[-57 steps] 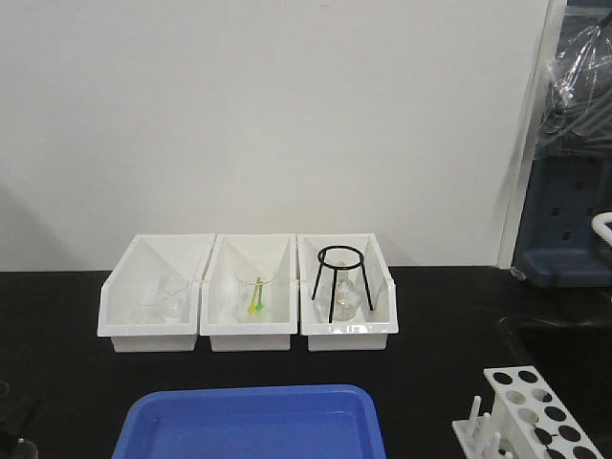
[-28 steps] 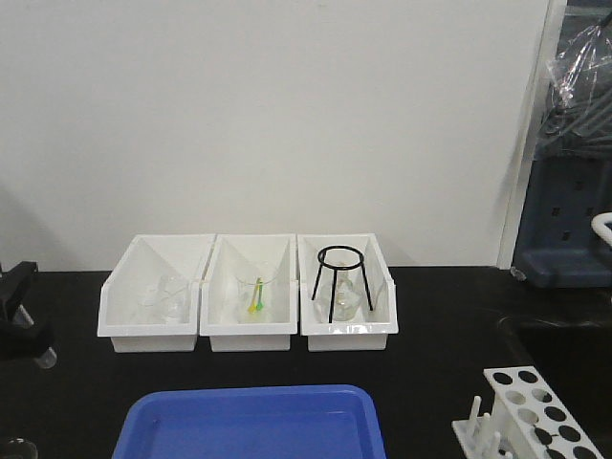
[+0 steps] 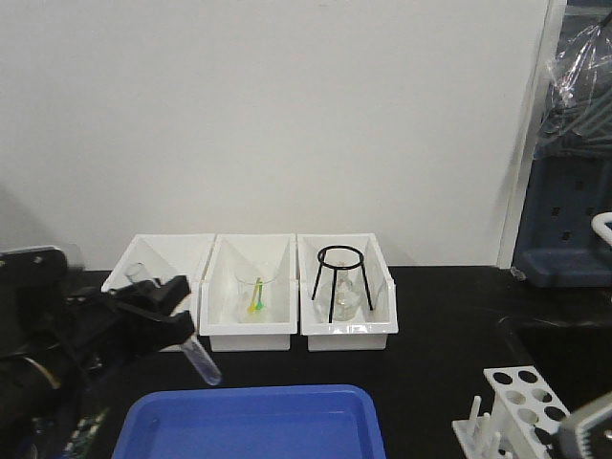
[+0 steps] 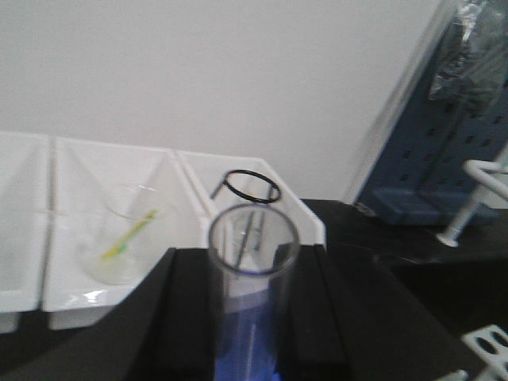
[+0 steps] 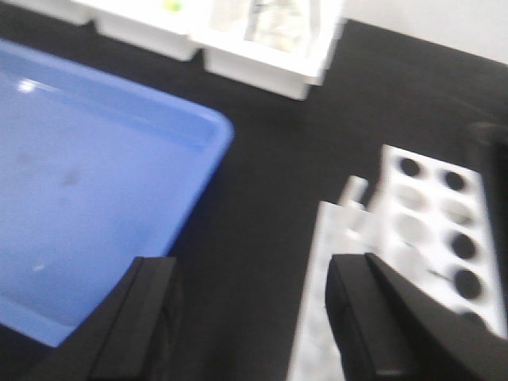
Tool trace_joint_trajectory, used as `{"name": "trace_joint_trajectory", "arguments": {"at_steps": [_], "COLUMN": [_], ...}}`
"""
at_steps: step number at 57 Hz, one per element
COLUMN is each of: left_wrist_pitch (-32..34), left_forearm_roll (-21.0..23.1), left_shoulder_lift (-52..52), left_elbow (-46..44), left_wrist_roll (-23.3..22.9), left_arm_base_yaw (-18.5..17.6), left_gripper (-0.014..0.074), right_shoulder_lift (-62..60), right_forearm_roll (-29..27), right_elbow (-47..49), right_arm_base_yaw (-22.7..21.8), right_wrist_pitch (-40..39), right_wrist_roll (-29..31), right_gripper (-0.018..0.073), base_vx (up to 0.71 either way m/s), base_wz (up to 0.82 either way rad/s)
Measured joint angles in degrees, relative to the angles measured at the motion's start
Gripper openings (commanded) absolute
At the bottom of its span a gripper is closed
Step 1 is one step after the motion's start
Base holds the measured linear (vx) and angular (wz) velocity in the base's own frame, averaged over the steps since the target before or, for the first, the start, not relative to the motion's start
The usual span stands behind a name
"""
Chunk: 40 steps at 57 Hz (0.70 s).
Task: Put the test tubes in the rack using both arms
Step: 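Bring the held tube toward the right gripper above the blue tray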
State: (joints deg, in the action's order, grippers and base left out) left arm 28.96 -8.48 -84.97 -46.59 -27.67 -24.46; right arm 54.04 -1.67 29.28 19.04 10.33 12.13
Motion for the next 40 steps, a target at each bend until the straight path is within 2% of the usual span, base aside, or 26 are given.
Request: {"name": "trace_joint_trajectory", "arguments": {"at_steps": [10,15,22,32,40], "left_wrist_pitch": [9.0,14.6,18.6,20.2,20.6], "left_forearm_roll": [-16.4,-23.0,-27.4,-28.0,-28.1], "left_shoulder_lift": [-7.8,-10.9,-14.0,-15.3,-15.3], "left_elbow": [-2.6,-2.8,-2.8,-2.9,-3.0], "left_wrist_roll": [-19.6,-26.9,-30.1,-30.5,-30.5], "left_arm_base_yaw": [-1.6,-1.6,-1.6,-1.6,-1.6], "left_gripper": [-0.0004,-0.0004,-0.0004,-0.0004,-0.0004], "right_shoulder_lift": [8.9,12.9,17.9,23.8,28.5], "right_forearm_roll": [-0.3,-0.3,-0.3,-0.3,-0.3], "right_elbow": [7.8,12.3,18.2,24.7,29.1], "right_arm_base_yaw": [8.1,11.3,13.8,14.3,14.3], "right_wrist_pitch": [0.9,2.6,5.9,8.3,9.4], "right_wrist_roll": [0.3,0.4,0.4,0.7,3.9], "right_gripper": [0.0470,0.0470,0.0470,0.0470,0.0470], "base_vx": [0.00,0.00,0.00,0.00,0.00], "base_wz": [0.00,0.00,0.00,0.00,0.00]}}
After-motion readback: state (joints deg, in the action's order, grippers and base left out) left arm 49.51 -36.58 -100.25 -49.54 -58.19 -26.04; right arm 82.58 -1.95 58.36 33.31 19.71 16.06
